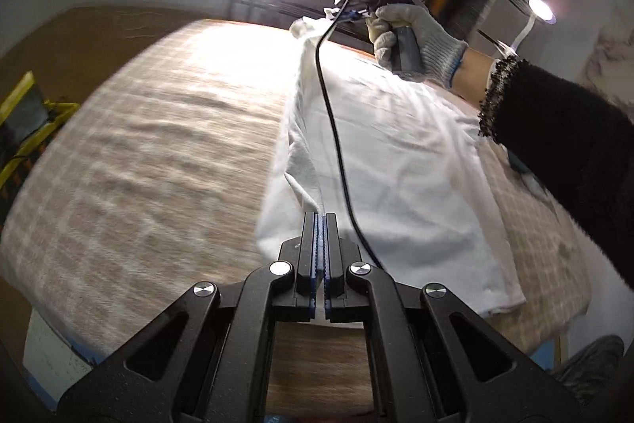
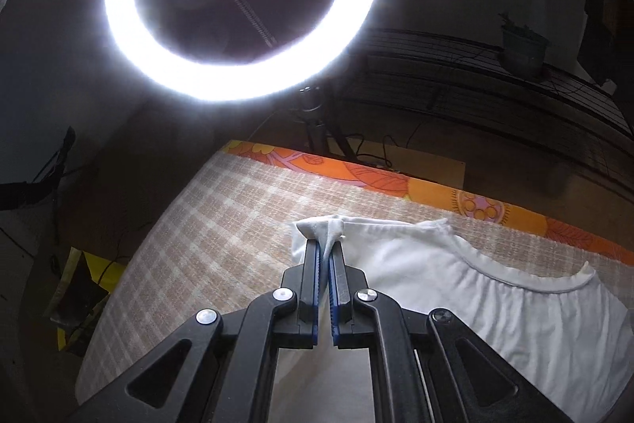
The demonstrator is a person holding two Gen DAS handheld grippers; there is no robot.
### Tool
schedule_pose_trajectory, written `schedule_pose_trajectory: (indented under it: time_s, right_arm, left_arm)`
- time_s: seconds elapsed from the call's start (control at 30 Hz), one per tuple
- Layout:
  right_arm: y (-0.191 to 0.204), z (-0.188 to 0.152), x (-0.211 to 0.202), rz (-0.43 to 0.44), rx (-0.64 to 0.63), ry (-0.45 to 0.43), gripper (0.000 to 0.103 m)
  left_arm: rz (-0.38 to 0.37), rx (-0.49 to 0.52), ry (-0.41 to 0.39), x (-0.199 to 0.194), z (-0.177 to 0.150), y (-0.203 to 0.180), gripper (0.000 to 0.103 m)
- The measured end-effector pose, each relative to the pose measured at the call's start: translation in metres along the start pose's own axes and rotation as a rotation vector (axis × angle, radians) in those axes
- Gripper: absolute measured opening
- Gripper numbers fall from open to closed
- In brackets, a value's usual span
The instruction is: Fold small clothes
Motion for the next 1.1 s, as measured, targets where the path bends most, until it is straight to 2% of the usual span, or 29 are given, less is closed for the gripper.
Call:
schedule_pose_trajectory:
  time_s: [0.23, 0.43, 0.47, 0.53, 0.57, 0.63, 0.77, 0.87, 1.1]
  right_arm:
    - [-0.076, -0.030, -0.033, -0.053, 0.100, -0.014, 0.001]
    - [-0.102, -0.044, -0.025, -0.111, 0.117, 0.027, 0.002]
    - [-0.103, -0.046, -0.024, -0.126, 0.110, 0.038, 0.004]
    - [-0.109, -0.049, -0.026, -0.160, 0.118, 0.051, 0.019]
    - [-0.112, -0.050, -0.029, -0.182, 0.127, 0.054, 0.030]
    - [-0.118, -0.054, -0.041, -0.208, 0.135, 0.041, 0.033]
    - [-0.123, -0.061, -0.074, -0.224, 0.138, 0.014, 0.034]
    - [-0.124, -0.068, -0.106, -0.248, 0.128, -0.007, 0.040]
    - [-0.126, -0.088, -0.190, -0.258, 0.151, -0.104, 0.040]
  left_arm:
    - [-0.077, 0.114, 0.055, 0.009, -0.019, -0.056, 0.000]
    - [-0.090, 0.160, 0.097, 0.019, -0.024, -0.074, 0.000]
    - [-0.090, 0.157, 0.102, 0.019, -0.024, -0.074, 0.000]
    - [-0.104, 0.156, 0.123, 0.021, -0.023, -0.072, 0.000]
    - [-0.113, 0.156, 0.133, 0.020, -0.024, -0.072, 0.000]
    - [-0.133, 0.171, 0.141, 0.018, -0.027, -0.074, 0.000]
    - [-0.167, 0.215, 0.144, 0.009, -0.036, -0.085, 0.032]
    - [-0.201, 0.253, 0.126, -0.003, -0.041, -0.095, 0.033]
    - [-0.248, 0.295, 0.070, -0.039, -0.045, -0.098, 0.033]
Point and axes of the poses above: each gripper's, at about its wrist camera, not at the fingertips, and x roughly the way its jaws point, y to its left, z to its top, the point moved 4 cm from there along x, roughly the way its jaws point, and after that the axes turned 14 degrees about z, right-handed, at the moved point
